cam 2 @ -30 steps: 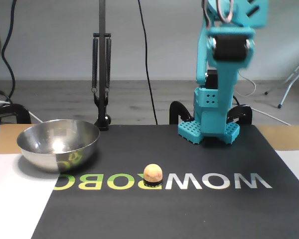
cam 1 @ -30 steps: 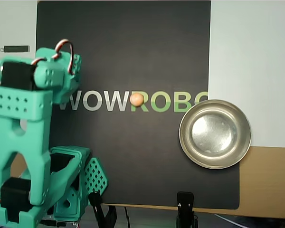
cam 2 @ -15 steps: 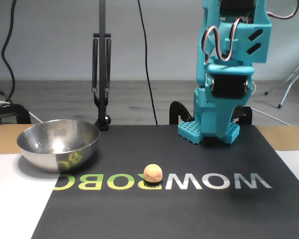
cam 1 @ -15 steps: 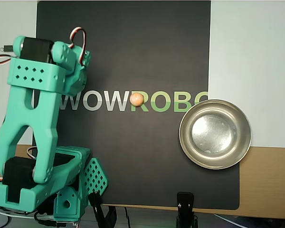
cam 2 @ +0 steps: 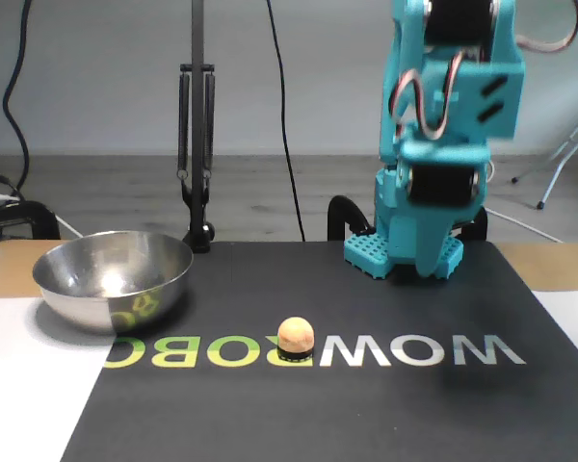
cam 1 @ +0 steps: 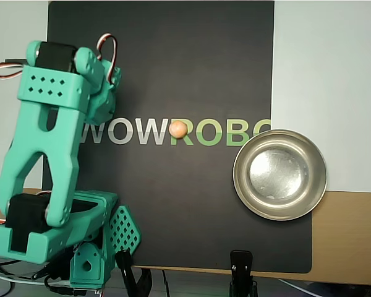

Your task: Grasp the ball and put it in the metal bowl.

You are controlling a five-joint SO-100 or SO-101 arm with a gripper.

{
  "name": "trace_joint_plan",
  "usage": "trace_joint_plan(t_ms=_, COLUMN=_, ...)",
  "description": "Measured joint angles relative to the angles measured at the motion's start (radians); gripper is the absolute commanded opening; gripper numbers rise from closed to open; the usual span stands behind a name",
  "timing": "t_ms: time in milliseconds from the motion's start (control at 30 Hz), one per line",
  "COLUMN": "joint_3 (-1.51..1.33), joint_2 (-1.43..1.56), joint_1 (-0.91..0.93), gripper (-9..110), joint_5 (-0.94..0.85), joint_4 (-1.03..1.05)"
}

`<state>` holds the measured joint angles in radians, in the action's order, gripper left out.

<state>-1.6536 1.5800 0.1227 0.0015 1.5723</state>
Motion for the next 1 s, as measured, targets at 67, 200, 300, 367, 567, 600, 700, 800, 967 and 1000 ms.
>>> trace_joint_plan(t_ms=67, joint_3=0.0, joint_2=-0.002, joint_1=0.0, gripper=0, joint_5=0.0, joint_4=0.0)
trace_joint_plan(t_ms=200, joint_3=0.0, joint_2=-0.002, joint_1=0.0, gripper=0, joint_5=0.0, joint_4=0.0)
trace_joint_plan(t_ms=300, joint_3=0.0, joint_2=-0.002, joint_1=0.0, gripper=0, joint_5=0.0, joint_4=0.0)
trace_joint_plan(t_ms=367, joint_3=0.0, joint_2=-0.002, joint_1=0.0, gripper=0, joint_5=0.0, joint_4=0.0)
trace_joint_plan(t_ms=567, joint_3=0.029, joint_2=-0.002, joint_1=0.0, gripper=0, joint_5=0.0, joint_4=-0.002)
trace_joint_plan(t_ms=600, joint_3=0.043, joint_2=-0.002, joint_1=0.0, gripper=0, joint_5=0.0, joint_4=-0.002)
trace_joint_plan(t_ms=700, joint_3=0.071, joint_2=-0.002, joint_1=0.0, gripper=0, joint_5=0.0, joint_4=-0.002)
trace_joint_plan(t_ms=800, joint_3=0.074, joint_2=0.011, joint_1=0.02, gripper=0, joint_5=0.0, joint_4=-0.002)
trace_joint_plan(t_ms=967, joint_3=0.074, joint_2=0.017, joint_1=0.037, gripper=0, joint_5=0.0, joint_4=-0.002)
trace_joint_plan(t_ms=1000, joint_3=0.074, joint_2=0.017, joint_1=0.043, gripper=0, joint_5=0.0, joint_4=-0.002)
